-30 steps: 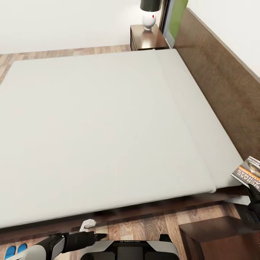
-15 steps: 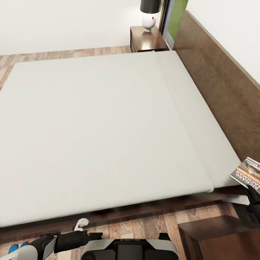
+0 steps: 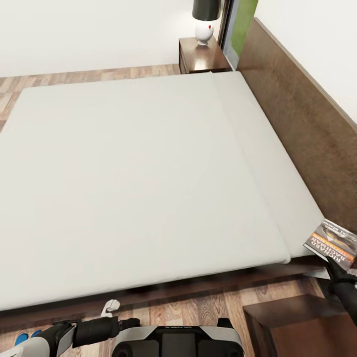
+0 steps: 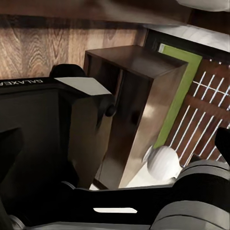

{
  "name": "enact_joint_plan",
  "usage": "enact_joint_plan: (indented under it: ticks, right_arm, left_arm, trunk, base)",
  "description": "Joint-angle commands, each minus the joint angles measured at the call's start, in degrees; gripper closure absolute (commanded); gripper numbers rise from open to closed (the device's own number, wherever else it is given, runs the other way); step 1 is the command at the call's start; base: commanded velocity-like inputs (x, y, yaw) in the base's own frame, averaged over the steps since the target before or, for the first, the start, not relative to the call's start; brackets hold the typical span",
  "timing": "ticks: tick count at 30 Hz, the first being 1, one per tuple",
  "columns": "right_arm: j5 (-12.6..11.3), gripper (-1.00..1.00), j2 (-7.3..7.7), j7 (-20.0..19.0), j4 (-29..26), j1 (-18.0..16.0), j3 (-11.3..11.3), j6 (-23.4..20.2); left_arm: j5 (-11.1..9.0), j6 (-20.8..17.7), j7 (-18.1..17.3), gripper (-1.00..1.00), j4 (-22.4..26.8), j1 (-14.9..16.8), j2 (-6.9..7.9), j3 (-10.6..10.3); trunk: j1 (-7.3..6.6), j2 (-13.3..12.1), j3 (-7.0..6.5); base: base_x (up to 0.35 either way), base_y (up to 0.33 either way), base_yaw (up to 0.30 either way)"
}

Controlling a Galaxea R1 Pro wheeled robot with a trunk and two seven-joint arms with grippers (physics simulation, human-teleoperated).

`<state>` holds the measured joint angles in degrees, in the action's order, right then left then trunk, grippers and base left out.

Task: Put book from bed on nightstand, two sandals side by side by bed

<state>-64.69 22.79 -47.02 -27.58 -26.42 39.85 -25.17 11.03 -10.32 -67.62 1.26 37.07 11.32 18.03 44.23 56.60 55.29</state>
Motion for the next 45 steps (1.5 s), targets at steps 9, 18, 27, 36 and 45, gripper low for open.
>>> enact_joint_plan:
  ticks: [9, 18, 27, 36, 45]
  right_arm:
    - [21.3, 1.00, -7.88, -9.7, 0.0, 0.1, -11.5, -0.6]
    - [52.1, 1.00, -7.25, -25.6, -0.2, 0.1, -17.0, -0.6]
    - [55.3, 1.00, -6.23, -26.9, -0.6, 0.1, -16.9, -17.6]
    - [57.2, 1.00, -6.22, -26.9, -1.2, 0.1, -17.4, -18.4]
    - [56.7, 1.00, -6.13, -26.9, -0.1, 0.1, -16.8, -18.5]
  left_arm:
    - [0.5, -0.6, -0.2, -1.00, 0.1, 0.0, 0.02, 0.5]
    - [0.5, -0.6, -0.2, -1.00, 0.1, 0.0, 0.02, 0.4]
    - [0.5, -0.5, -0.2, -1.00, 0.1, 0.0, -0.03, 0.4]
    - [0.5, -0.5, -0.2, -1.00, 0.1, 0.0, 0.02, 0.4]
    - [0.5, -0.5, -0.2, -1.00, 0.1, 0.0, -0.02, 0.4]
  trunk:
    - [-1.98, -3.6, -1.60]
    - [-3.95, -7.2, -3.21]
    - [-5.93, -10.8, -4.83]
    - [-7.91, -14.4, -6.44]
    - [-9.88, -18.0, -8.06]
  base:
    - [0.000, 0.000, 0.000]
    - [0.000, 0.000, 0.000]
    - [0.000, 0.000, 0.000]
    - [0.000, 0.000, 0.000]
    - [0.000, 0.000, 0.000]
